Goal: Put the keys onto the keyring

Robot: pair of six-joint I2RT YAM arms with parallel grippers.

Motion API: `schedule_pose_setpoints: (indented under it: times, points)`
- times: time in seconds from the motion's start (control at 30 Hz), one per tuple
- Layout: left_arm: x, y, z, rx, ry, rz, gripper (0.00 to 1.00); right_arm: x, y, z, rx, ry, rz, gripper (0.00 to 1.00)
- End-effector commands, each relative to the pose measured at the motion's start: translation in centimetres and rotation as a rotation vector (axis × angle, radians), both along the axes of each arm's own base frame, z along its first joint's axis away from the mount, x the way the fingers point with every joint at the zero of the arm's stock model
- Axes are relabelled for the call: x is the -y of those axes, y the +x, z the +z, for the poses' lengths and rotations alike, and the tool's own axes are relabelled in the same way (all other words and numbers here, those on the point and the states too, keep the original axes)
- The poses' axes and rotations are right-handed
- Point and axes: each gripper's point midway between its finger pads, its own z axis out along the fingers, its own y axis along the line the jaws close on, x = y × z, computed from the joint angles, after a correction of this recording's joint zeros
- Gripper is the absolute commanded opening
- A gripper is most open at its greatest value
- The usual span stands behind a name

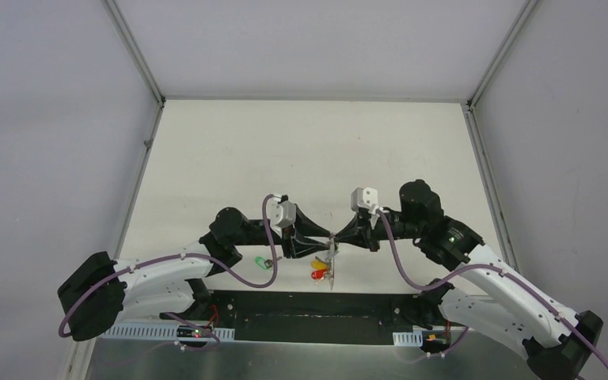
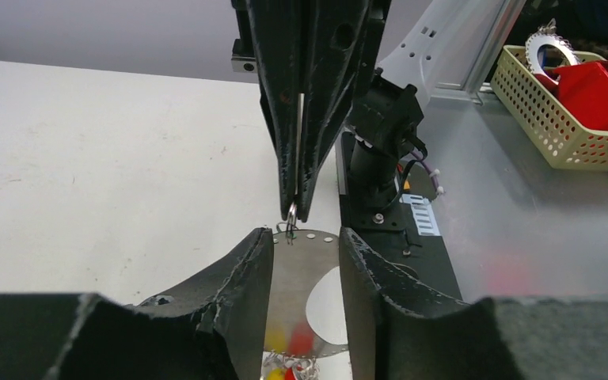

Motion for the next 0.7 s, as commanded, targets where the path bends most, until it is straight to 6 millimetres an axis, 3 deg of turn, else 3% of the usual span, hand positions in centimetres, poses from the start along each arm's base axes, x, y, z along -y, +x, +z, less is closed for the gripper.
schedule_pose_setpoints:
  times: [0.0,0.23,0.67]
  points:
    - [-0.3,-0.1,0.9,0.046,0.073,0.014,0.41,0.5,0.5,1.2,-0.004,-0.071,-0.024,0.0]
    - [-0.2,0.5,-0.7,0.029,0.252,0.02,0.47,1.3,0.9,0.1,-0.112,-0.248,-0.058,0.0]
    - [2.5,1.0,-1.1,0.041,0.298,-0.007,0.44,0.9,1.0,-0.2,-0.211,-0.39,-0.062,0.0]
